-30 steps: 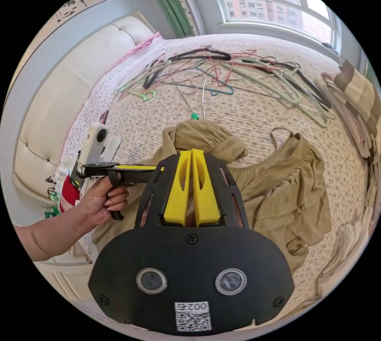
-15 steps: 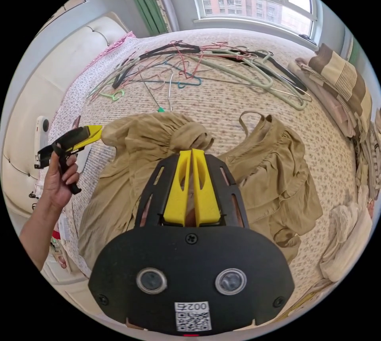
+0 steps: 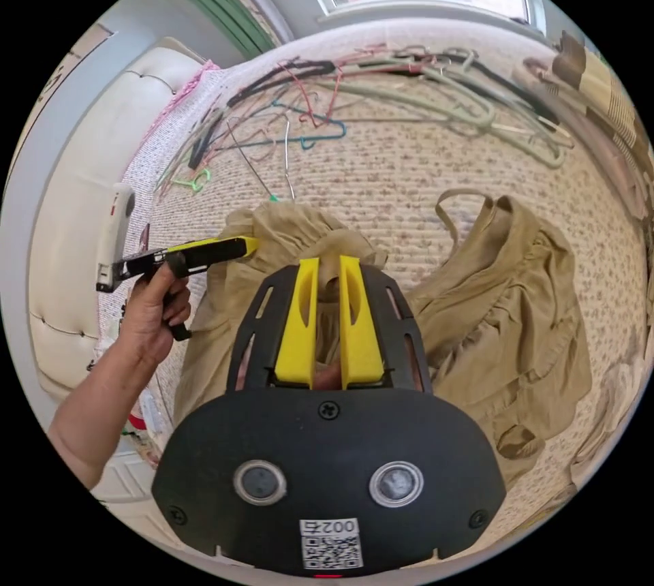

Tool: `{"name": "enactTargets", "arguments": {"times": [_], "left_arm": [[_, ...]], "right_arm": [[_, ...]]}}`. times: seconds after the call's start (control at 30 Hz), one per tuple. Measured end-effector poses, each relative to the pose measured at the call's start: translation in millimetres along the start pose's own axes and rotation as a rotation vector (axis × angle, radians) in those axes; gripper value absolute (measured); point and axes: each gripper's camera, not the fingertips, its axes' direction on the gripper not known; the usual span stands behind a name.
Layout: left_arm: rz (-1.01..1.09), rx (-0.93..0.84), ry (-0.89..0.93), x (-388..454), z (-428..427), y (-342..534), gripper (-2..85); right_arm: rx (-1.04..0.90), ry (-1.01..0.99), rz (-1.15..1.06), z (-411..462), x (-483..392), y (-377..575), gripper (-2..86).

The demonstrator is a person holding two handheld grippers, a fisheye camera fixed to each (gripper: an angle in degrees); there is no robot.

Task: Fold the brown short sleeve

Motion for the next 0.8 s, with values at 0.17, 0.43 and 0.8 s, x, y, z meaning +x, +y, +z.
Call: {"name": "enactTargets", "arguments": {"times": [0.17, 0.43, 0.8], "left_arm": [[0.0, 0.15, 0.133, 3, -29, 26, -0.6], [-0.166, 0.404, -0.292, 3, -78, 80, -0.4], [-0.291, 0.34, -0.354, -64, -17, 114, 7.5]], "right_arm": [[0.071, -0.087, -0.075, -7, -2, 8, 2.3], [0.122, -0.25, -0.138, -17, 9, 33, 2.0], [0.127, 0.106, -0.239, -50, 21, 210, -0.2]]}}
